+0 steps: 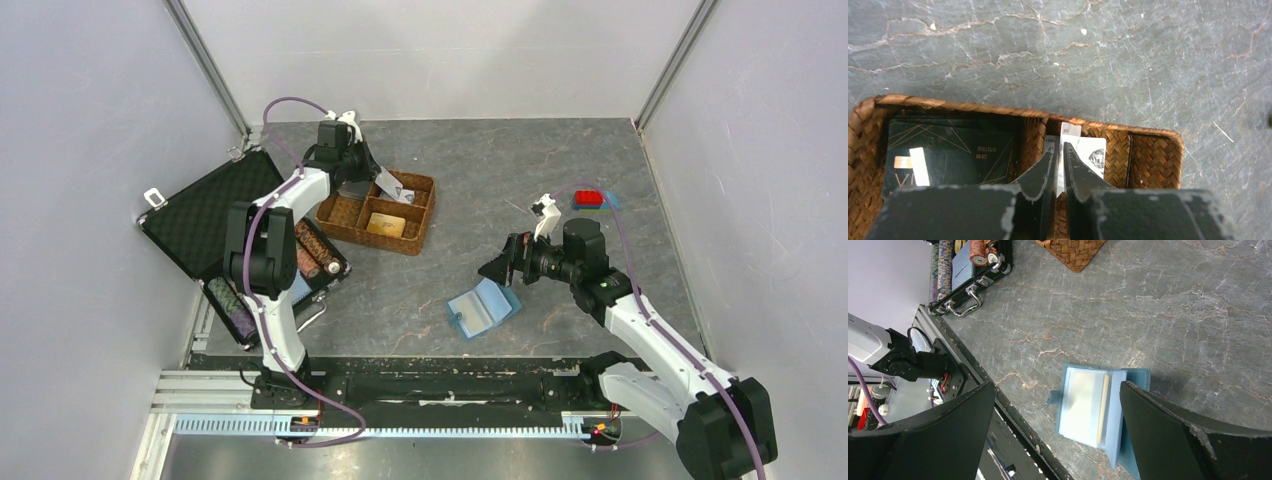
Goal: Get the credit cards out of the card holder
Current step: Place the credit card in the storage box.
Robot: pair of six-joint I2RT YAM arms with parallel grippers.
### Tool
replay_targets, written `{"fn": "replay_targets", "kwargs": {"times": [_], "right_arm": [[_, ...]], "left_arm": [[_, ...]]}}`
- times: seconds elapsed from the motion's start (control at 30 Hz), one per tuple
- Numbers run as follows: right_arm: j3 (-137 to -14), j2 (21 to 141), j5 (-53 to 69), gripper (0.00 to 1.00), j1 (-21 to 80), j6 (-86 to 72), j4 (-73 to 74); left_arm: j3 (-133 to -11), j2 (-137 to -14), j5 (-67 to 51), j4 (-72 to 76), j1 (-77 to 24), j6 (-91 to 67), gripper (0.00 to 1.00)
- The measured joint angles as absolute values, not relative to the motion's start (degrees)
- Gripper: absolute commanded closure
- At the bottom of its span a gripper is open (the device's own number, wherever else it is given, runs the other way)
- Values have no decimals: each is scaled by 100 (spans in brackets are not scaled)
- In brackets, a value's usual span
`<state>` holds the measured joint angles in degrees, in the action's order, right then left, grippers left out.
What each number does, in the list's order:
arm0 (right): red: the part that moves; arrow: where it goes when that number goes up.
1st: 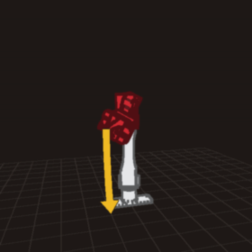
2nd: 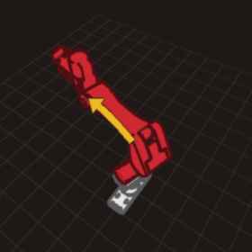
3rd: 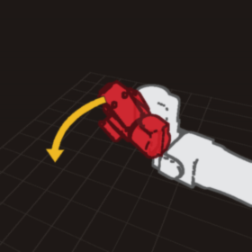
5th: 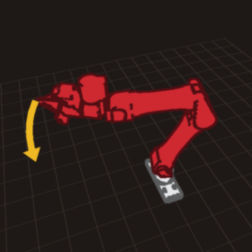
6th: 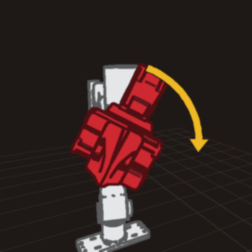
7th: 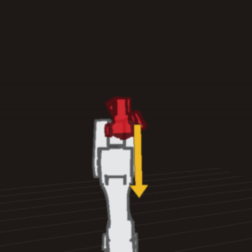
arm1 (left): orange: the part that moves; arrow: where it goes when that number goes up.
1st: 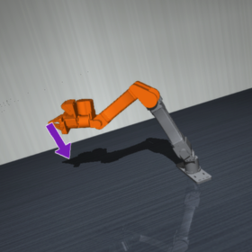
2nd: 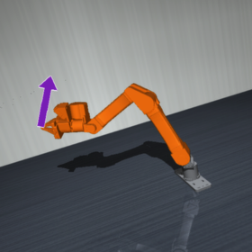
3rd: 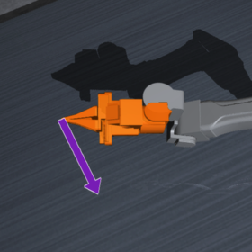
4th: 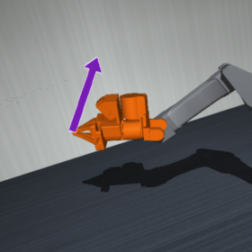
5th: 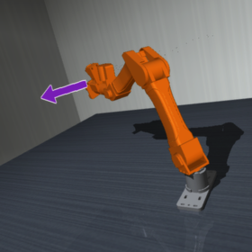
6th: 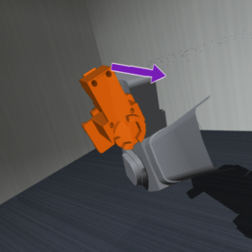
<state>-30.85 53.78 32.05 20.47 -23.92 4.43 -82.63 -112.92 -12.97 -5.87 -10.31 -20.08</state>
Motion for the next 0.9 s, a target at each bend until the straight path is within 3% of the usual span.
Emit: {"fn": "replay_targets", "kwargs": {"times": [0.5,0.9], "right_arm": [[-3094,5408,3208,2,2047,-2392,440],[-3094,5408,3205,5,2047,-2394,436]], "left_arm": [[-8569,-11358,-1114,-825,-1031,-2001,75],[-8643,-11192,-1055,-1271,-1181,-2084,75]]}}
